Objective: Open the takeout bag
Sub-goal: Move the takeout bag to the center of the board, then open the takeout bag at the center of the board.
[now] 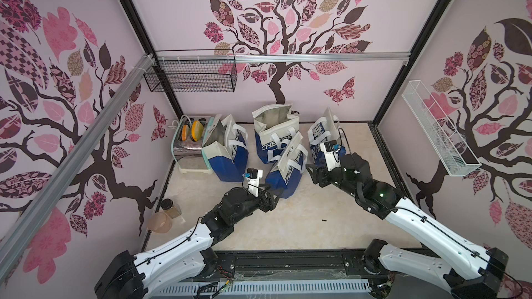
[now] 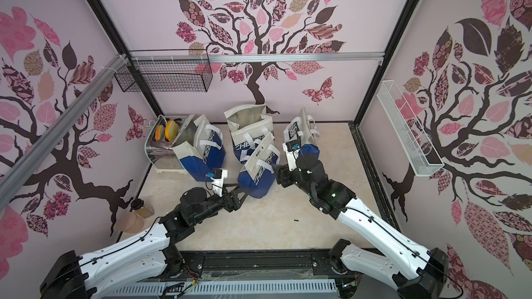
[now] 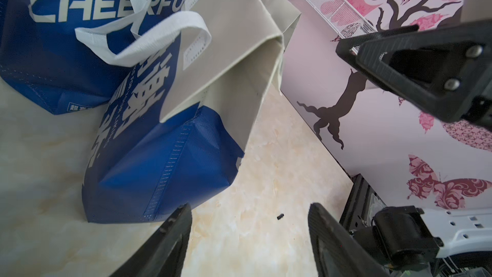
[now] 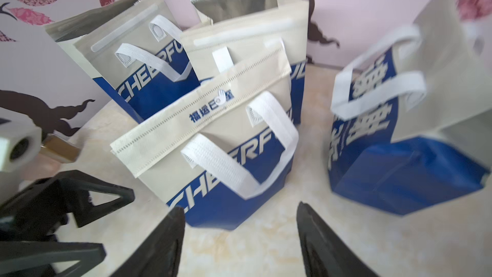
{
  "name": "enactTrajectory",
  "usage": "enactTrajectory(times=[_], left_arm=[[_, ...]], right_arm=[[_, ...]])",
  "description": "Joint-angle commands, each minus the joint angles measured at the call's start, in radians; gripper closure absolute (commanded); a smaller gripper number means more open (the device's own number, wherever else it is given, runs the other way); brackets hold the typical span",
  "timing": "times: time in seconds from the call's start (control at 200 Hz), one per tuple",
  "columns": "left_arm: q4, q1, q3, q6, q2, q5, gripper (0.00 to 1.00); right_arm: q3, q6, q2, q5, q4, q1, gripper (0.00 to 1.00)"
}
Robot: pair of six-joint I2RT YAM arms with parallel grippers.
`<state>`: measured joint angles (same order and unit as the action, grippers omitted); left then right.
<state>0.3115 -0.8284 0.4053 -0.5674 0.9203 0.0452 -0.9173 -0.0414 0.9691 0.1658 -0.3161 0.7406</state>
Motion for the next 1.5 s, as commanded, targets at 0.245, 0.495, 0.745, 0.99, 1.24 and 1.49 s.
enactTrajectory(times=[0.245,0.495,0.745,0.99,1.24,1.49], left_arm=[[0.315,-0.006,-0.034,-0.011,0.220,-0.035,0.28],[0.425,-0.008,-0.025,-0.036,0.335,-0.048,0.34],[0.474,-0.009,-0.010,-0.046,0.391,-0.050,0.40],[0.489,-0.011,0.009,-0.055,0.422,-0.050,0.46],[0.509,-0.012,0.010,-0.057,0.441,-0.056,0.52],[0.502,-0.012,0.028,-0.066,0.457,-0.060,0.61]], right_arm=[[0.102,0.466,0.026,0.208,0.413,0.142,0.33],[0.115,0.515,0.061,0.232,0.419,0.234,0.38],[0.128,0.531,0.100,0.321,0.459,0.310,0.42],[0.123,0.546,0.166,0.388,0.508,0.328,0.43],[0.112,0.551,0.210,0.397,0.532,0.348,0.42],[0.093,0.552,0.247,0.396,0.542,0.353,0.41]])
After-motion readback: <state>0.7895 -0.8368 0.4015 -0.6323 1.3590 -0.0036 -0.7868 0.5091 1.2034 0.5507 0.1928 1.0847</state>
